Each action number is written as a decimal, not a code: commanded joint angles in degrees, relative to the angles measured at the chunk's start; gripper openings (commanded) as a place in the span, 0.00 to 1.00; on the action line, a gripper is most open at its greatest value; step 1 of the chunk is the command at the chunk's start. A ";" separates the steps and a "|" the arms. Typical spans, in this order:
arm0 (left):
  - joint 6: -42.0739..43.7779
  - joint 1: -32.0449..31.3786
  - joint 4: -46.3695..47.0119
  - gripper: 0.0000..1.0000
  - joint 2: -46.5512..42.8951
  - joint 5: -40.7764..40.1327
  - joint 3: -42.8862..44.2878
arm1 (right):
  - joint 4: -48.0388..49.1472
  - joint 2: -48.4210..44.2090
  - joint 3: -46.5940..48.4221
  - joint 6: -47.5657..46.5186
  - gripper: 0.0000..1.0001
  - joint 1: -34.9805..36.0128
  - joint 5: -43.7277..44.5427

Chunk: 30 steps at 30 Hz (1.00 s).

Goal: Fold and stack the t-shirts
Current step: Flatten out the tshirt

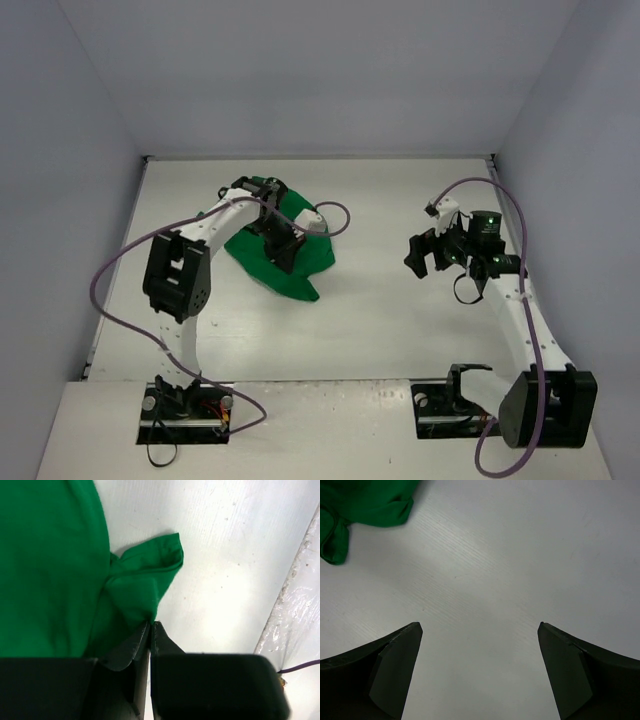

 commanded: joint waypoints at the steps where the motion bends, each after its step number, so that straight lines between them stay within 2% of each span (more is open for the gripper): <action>1: -4.47 1.30 -1.32 0.00 -14.71 -3.20 8.85 | 2.07 -4.11 1.83 -5.24 1.00 1.61 -2.37; 9: -11.43 5.38 -0.93 0.00 -21.10 -7.47 29.92 | 4.29 -1.87 7.87 -10.97 1.00 3.88 -6.96; 13: -14.05 7.47 0.95 0.00 -20.88 -7.95 38.28 | 18.96 -2.77 3.68 -7.88 1.00 7.40 -6.66; 16: -15.52 8.36 2.09 0.00 -19.36 -9.80 44.19 | 31.26 -1.01 0.34 -4.56 1.00 13.63 -2.56; 18: -15.84 8.42 2.36 0.00 -18.55 -12.80 48.50 | 33.79 1.71 -0.02 -2.20 1.00 16.19 0.52; 21: -16.20 8.41 3.31 0.00 -15.62 -20.21 56.11 | 37.58 10.15 2.51 14.66 1.00 23.34 5.94; 23: -16.27 8.42 4.68 0.00 -14.25 -23.18 59.96 | 46.70 12.69 1.22 25.42 1.00 27.90 11.78; 24: -16.28 8.42 6.20 0.00 -13.90 -24.37 60.58 | 49.45 13.79 0.12 33.36 1.00 30.11 13.66; 26: -16.37 8.38 7.96 0.00 -13.64 -27.12 60.90 | 52.68 16.05 -0.54 39.55 1.00 33.31 17.85; 30: -15.99 7.90 10.53 0.00 -13.62 -31.09 59.74 | 52.13 20.48 2.80 54.94 1.00 39.45 22.21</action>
